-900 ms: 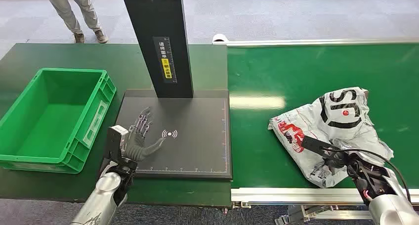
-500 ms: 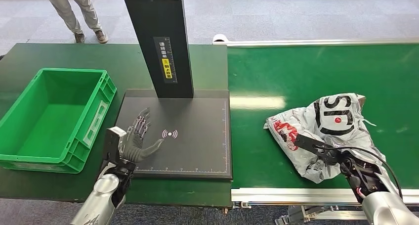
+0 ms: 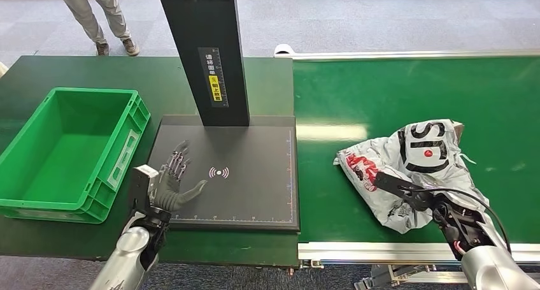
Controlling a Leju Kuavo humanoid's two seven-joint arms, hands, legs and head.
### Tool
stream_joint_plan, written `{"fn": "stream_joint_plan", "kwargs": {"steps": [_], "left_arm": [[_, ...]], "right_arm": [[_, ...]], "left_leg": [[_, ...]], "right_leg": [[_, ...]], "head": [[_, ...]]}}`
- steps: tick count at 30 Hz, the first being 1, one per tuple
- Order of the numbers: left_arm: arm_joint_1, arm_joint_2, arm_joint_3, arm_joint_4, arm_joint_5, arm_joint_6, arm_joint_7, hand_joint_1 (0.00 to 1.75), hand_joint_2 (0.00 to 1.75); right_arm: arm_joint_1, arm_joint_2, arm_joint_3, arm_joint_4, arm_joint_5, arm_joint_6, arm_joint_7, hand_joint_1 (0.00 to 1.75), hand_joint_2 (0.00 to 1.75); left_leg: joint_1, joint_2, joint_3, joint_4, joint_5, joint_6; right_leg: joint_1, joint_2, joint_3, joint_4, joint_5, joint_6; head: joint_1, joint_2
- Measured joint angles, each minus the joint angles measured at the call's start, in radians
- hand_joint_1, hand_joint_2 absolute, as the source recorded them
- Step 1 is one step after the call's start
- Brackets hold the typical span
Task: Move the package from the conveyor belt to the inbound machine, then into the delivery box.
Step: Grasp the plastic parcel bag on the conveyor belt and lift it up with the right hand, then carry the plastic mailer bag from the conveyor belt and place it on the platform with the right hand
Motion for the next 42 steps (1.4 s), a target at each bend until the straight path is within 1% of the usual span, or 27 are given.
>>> {"fn": "stream_joint_plan", "kwargs": {"steps": [3,6,9,11,13,15,20,31,38,42], "left_arm": [[0.002,0.000,0.004,-0.005,0.000,0.002,0.001,0.00,1.75],[0.007,0.000,0.010,-0.017,-0.001,0.023,-0.005,0.00,1.75],[0.010,-0.002,0.015,-0.033,-0.006,0.058,-0.024,0.00,1.75],[0.011,-0.004,0.018,-0.042,-0.006,0.073,-0.033,0.00,1.75],[0.011,-0.006,0.019,-0.048,-0.005,0.080,-0.036,0.00,1.75],[0.011,-0.008,0.019,-0.051,-0.004,0.083,-0.037,0.00,1.75],[0.012,-0.011,0.020,-0.058,-0.003,0.084,-0.039,0.00,1.75],[0.012,-0.011,0.020,-0.059,-0.003,0.084,-0.039,0.00,1.75],[0.007,-0.011,0.019,-0.057,0.006,0.087,-0.046,0.00,1.75],[-0.005,-0.012,0.019,-0.047,0.013,0.088,-0.058,0.00,1.75]], "right_arm": [[0.014,0.000,-0.007,-0.028,-0.027,-0.073,-0.017,1.75,1.75],[0.040,0.004,-0.041,-0.097,-0.076,-0.211,-0.037,1.75,1.75],[0.073,0.016,-0.109,-0.229,-0.162,-0.344,-0.114,1.75,1.75],[0.088,0.030,-0.154,-0.328,-0.215,-0.380,-0.168,1.75,1.75],[0.102,0.049,-0.191,-0.419,-0.258,-0.395,-0.216,1.75,1.75],[0.113,0.068,-0.216,-0.490,-0.278,-0.398,-0.242,1.75,1.75],[0.138,0.093,-0.244,-0.588,-0.289,-0.399,-0.254,1.75,1.75],[0.156,0.108,-0.267,-0.643,-0.296,-0.402,-0.260,1.75,1.75],[0.162,0.133,-0.266,-0.670,-0.332,-0.409,-0.334,1.75,1.75],[0.147,0.144,-0.224,-0.674,-0.302,-0.400,-0.375,1.75,1.75]], "left_leg": [[0.000,0.000,0.000,0.000,0.000,0.000],[0.000,-0.001,-0.001,0.000,0.000,0.000],[0.000,-0.001,-0.002,0.000,0.000,0.000],[0.000,-0.001,-0.002,0.000,0.000,0.000],[0.000,-0.001,-0.002,0.000,0.000,0.000],[0.000,-0.001,-0.002,0.000,0.000,0.000],[0.000,-0.001,-0.002,0.000,0.000,0.000],[0.000,-0.001,-0.002,0.000,0.000,0.000],[0.000,0.000,-0.002,0.000,0.000,0.000],[0.000,0.000,-0.003,0.000,0.000,0.000]], "right_leg": [[0.000,0.000,0.000,0.000,0.000,0.000],[0.000,0.000,-0.001,0.000,0.000,0.000],[0.000,0.000,-0.002,0.000,0.000,0.000],[0.000,0.000,-0.002,0.000,0.000,0.000],[0.000,0.000,-0.003,0.000,0.000,0.000],[0.000,0.000,-0.003,0.000,0.000,0.000],[0.000,0.000,-0.002,0.000,0.000,0.000],[0.000,0.000,-0.003,0.000,0.000,0.000],[0.000,0.000,-0.003,0.000,0.000,0.000],[0.000,0.000,-0.003,0.000,0.000,0.000]], "head": [[0.000,0.000],[0.000,0.000],[0.000,0.000],[0.000,0.000],[0.000,0.000],[0.000,0.000],[0.000,0.000],[0.000,0.000],[0.000,0.000],[0.000,0.000]]}}
